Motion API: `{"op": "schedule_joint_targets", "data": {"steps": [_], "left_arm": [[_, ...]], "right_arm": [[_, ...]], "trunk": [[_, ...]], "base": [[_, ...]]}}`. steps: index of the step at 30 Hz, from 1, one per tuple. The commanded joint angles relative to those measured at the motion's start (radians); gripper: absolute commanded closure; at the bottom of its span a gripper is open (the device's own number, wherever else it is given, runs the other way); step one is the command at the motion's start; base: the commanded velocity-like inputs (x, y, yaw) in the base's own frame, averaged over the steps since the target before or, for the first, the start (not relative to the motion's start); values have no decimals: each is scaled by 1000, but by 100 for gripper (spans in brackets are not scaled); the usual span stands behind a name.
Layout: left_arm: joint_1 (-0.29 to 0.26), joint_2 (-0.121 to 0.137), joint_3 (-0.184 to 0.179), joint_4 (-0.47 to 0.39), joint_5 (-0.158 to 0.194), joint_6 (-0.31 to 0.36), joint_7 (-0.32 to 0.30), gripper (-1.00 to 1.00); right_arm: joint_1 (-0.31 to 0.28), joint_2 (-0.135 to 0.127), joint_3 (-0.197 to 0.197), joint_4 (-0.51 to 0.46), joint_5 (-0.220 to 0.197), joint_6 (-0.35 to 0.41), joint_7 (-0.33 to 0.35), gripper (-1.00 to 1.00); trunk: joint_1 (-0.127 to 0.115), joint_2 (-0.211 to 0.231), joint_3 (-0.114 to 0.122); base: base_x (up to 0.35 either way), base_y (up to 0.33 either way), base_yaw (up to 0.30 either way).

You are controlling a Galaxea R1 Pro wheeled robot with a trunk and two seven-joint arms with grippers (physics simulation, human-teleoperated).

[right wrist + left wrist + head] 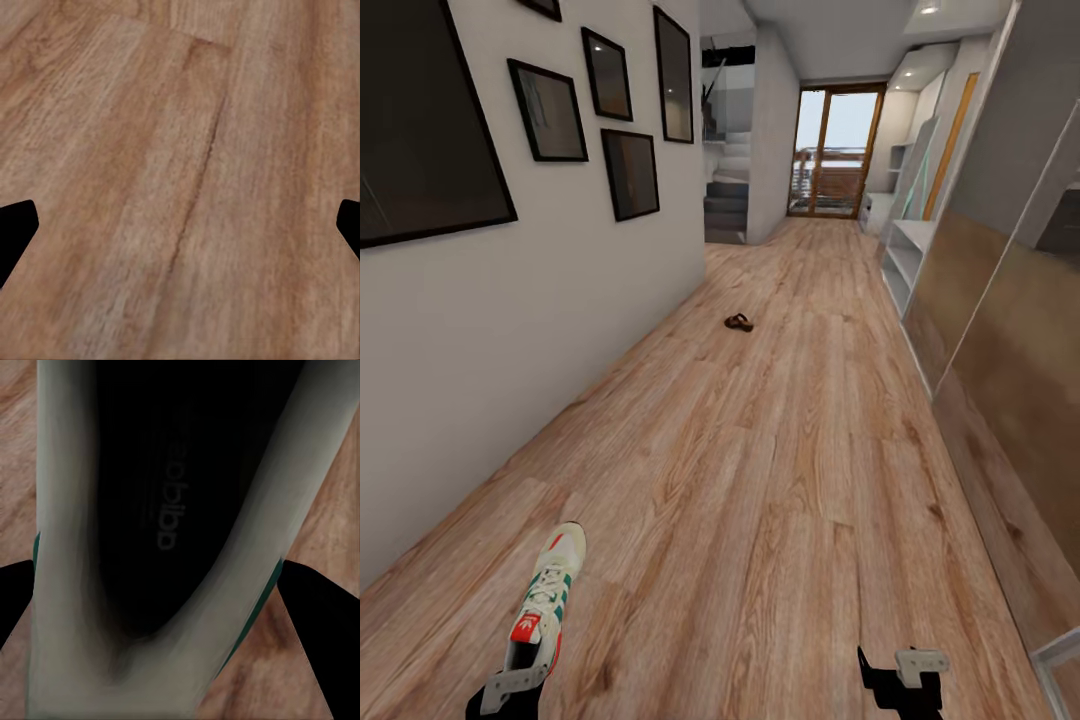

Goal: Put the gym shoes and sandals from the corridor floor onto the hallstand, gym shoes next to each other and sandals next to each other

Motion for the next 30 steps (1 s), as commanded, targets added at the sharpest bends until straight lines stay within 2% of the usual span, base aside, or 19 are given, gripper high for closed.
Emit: {"op": "schedule_joint_targets", "data": {"steps": [1, 14, 30], "left_arm": [[0, 0, 5, 1, 8, -1, -10, 100], [0, 0, 5, 2, 11, -1, -10, 100], [0, 0, 5, 2, 12, -2, -10, 100]], "right_arm": [[-1, 0, -8, 3, 10, -3, 1, -100], [-1, 2, -8, 17, 9, -3, 0, -100], [-1, 3, -8, 17, 9, -3, 0, -100]], "trunk": [[-4, 7, 3], [-54, 98, 44], [-115, 210, 94]], "base": [[0, 0, 0], [0, 0, -18], [0, 0, -244]]}}
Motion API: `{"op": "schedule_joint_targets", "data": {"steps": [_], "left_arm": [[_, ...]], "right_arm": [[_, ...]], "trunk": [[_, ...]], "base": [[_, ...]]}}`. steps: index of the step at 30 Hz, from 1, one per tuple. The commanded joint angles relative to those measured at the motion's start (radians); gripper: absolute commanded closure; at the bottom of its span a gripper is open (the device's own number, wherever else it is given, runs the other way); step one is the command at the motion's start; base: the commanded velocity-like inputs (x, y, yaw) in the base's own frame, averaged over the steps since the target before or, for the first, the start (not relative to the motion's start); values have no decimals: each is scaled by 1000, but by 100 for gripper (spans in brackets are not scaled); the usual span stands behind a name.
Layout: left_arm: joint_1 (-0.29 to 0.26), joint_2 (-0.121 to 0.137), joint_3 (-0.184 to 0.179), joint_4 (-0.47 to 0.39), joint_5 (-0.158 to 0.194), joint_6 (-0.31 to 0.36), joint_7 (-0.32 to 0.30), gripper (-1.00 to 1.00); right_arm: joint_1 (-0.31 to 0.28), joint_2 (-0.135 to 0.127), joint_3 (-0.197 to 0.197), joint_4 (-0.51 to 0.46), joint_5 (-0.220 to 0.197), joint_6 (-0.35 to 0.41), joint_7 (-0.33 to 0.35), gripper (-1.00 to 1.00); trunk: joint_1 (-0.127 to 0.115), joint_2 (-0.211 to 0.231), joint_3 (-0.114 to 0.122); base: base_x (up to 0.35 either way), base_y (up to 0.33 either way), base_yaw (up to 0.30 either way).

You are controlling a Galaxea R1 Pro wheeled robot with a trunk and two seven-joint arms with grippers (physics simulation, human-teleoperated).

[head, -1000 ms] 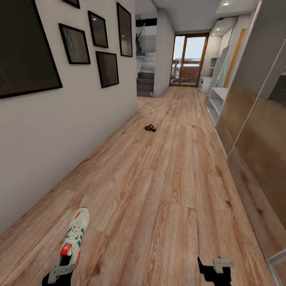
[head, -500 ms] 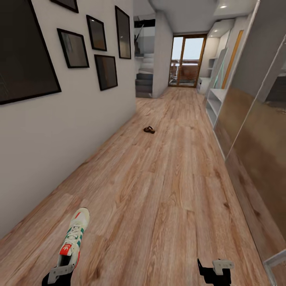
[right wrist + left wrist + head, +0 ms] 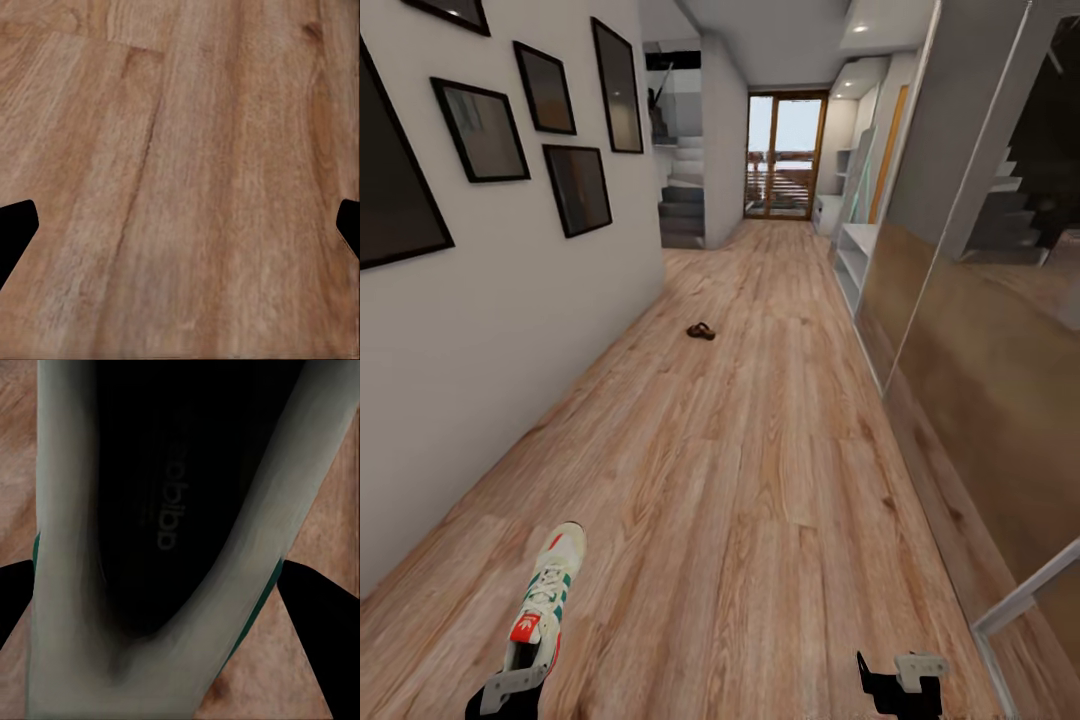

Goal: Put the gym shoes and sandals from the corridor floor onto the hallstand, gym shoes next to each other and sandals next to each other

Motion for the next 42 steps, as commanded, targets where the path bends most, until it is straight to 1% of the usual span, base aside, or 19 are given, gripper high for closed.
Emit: {"op": "schedule_joint_targets", "data": {"steps": [1, 4, 8, 16, 42], "left_arm": [[0, 0, 5, 1, 8, 0, -10, 100], [0, 0, 5, 1, 9, 0, -10, 100], [0, 0, 5, 1, 9, -1, -10, 100], [0, 0, 4, 1, 9, -2, -10, 100], [0, 0, 6, 1, 10, -2, -10, 100]], "right_arm": [[-1, 0, -9, 1, 10, -3, 1, -100], [-1, 0, -9, 1, 11, -3, 1, -100], [-1, 0, -9, 0, 11, -3, 1, -100], [-1, -2, -9, -2, 11, -4, 1, -100], [-1, -1, -7, 0, 12, -5, 1, -100]], "trunk": [[-4, 7, 2], [-16, 28, 12], [-16, 28, 12], [-16, 28, 12], [-16, 28, 12]], "base": [[0, 0, -273], [0, 0, -273], [0, 0, -210], [32, 0, -40], [322, -63, -1]]}}
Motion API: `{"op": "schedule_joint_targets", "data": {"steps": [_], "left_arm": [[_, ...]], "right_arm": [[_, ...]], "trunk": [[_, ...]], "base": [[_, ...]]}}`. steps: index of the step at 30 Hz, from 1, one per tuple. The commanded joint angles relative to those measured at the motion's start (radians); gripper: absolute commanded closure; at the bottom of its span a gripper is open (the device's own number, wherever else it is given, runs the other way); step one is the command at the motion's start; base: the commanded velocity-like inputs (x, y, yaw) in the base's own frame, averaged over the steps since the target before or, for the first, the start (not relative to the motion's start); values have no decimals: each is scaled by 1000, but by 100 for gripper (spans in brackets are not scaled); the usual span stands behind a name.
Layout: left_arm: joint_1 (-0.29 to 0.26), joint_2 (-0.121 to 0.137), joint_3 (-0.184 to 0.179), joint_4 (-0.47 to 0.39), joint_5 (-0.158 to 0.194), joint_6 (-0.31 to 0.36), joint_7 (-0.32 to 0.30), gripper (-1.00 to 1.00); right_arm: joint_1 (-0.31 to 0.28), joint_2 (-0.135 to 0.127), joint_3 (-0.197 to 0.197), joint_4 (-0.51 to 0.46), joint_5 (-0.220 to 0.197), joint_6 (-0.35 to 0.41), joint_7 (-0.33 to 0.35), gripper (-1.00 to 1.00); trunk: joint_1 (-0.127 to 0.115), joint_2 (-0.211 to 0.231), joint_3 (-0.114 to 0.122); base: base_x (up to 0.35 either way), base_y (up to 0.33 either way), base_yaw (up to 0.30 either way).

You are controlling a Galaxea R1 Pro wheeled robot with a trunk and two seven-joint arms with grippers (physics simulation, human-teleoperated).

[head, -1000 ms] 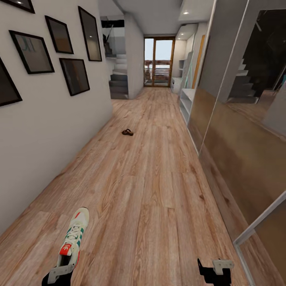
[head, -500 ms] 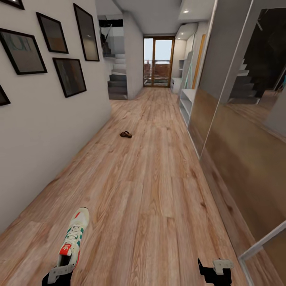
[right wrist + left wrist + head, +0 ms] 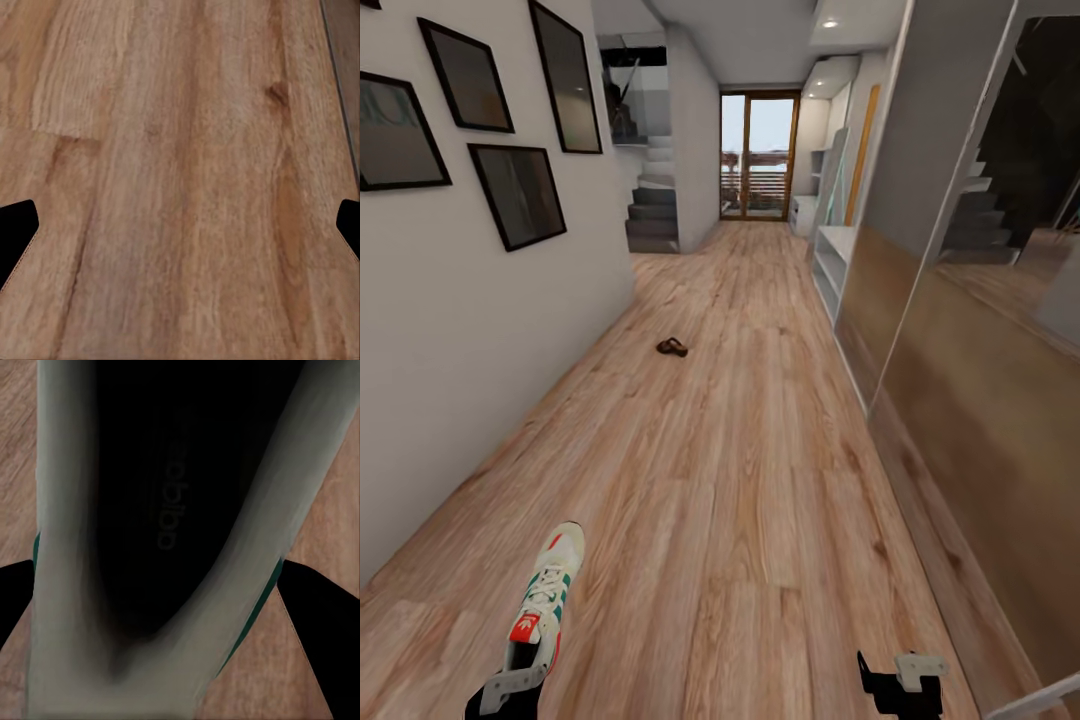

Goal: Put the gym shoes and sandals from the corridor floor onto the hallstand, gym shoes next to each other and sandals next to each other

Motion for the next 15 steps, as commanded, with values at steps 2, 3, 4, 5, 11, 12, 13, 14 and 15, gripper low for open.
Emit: {"op": "schedule_joint_targets", "data": {"steps": [2, 3, 4, 5, 11, 12, 13, 14, 15], "left_arm": [[-1, 0, 6, 1, 8, -1, -10, 100], [-1, 0, 6, 1, 8, -1, -10, 100], [-1, 0, 6, 1, 8, -1, -10, 100], [-1, 0, 6, 1, 8, -1, -10, 100], [-1, 0, 6, 1, 8, -1, -10, 100], [-1, 0, 6, 1, 8, -1, -10, 100], [-1, 0, 6, 1, 8, -1, -10, 100], [-1, 0, 6, 1, 8, -1, -10, 100], [-1, 0, 6, 1, 8, -1, -10, 100]], "right_arm": [[0, 0, -8, 1, 10, -3, 1, -100], [-1, 0, -8, 1, 10, -3, 1, -100], [0, 0, -8, 1, 10, -3, 1, -100], [0, 0, -8, 1, 10, -3, 1, -100], [0, 0, -8, 1, 10, -3, 1, -100], [-1, 0, -8, 1, 10, -3, 1, -100], [-1, 0, -8, 1, 10, -2, 1, -100], [-1, 0, -8, 1, 10, -3, 1, -100], [-1, 0, -8, 1, 10, -3, 1, -100]], "trunk": [[0, 0, -1], [0, 0, -1], [0, 0, -1], [0, 0, -1], [0, 0, -1], [0, 0, -1], [0, 0, -1], [0, 0, -1], [0, 0, -1]], "base": [[339, -1, 0], [339, 0, 0], [339, 0, 0], [339, 0, 0], [339, 0, 0], [339, 0, 0], [339, 0, 0], [339, 0, 0], [339, 0, 0]]}}
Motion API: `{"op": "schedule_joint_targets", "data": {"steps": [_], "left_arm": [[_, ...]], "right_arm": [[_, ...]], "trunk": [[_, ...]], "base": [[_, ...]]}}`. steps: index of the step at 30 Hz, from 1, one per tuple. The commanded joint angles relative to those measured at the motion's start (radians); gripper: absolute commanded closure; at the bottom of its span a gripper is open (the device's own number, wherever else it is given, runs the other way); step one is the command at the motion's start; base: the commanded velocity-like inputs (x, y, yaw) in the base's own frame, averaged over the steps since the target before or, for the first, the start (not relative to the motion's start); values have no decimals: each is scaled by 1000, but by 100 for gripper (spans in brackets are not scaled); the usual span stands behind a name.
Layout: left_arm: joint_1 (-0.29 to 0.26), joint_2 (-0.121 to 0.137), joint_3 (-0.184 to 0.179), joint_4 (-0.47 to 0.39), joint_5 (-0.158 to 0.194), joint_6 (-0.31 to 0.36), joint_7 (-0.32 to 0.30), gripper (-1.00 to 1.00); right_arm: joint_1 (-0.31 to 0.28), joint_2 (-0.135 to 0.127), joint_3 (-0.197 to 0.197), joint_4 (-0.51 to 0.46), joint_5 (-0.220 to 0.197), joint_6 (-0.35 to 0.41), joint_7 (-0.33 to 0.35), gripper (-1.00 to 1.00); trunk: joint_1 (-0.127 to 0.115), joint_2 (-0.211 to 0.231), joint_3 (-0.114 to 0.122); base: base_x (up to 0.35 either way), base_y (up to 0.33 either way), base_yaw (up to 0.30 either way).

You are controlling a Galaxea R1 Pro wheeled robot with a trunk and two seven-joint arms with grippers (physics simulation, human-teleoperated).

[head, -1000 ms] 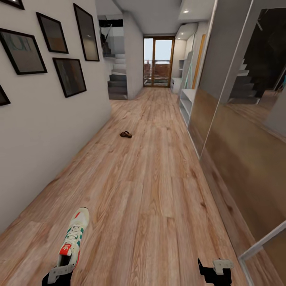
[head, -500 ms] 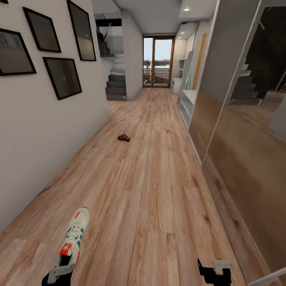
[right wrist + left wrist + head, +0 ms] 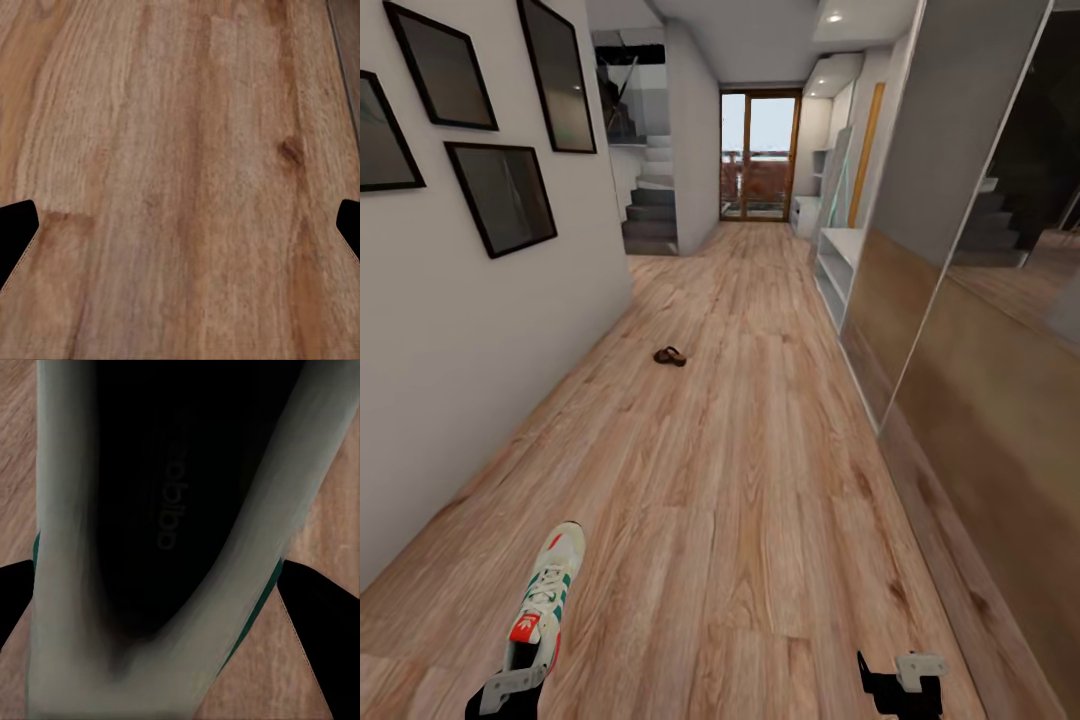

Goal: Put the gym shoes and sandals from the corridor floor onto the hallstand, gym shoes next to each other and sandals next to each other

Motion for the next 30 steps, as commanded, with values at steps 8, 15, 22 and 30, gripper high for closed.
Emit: {"op": "schedule_joint_targets", "data": {"steps": [8, 15, 22, 30], "left_arm": [[-1, 0, 6, 1, 8, -1, -10, 100], [-1, 0, 6, 1, 8, -1, -10, 100], [-1, 0, 6, 1, 8, -1, -10, 100], [-1, 0, 6, 1, 8, -1, -10, 100]], "right_arm": [[-1, 0, -8, 2, 10, -2, 1, -100], [-1, 0, -8, 2, 10, -2, 1, -100], [-1, 0, -8, 1, 10, -2, 2, -100], [-1, 0, -8, 1, 10, -2, 2, -100]], "trunk": [[0, 0, -1], [0, 0, -1], [0, 0, -1], [0, 0, -1]], "base": [[339, 0, 0], [339, 0, 0], [339, 0, 0], [339, 0, 34]]}}
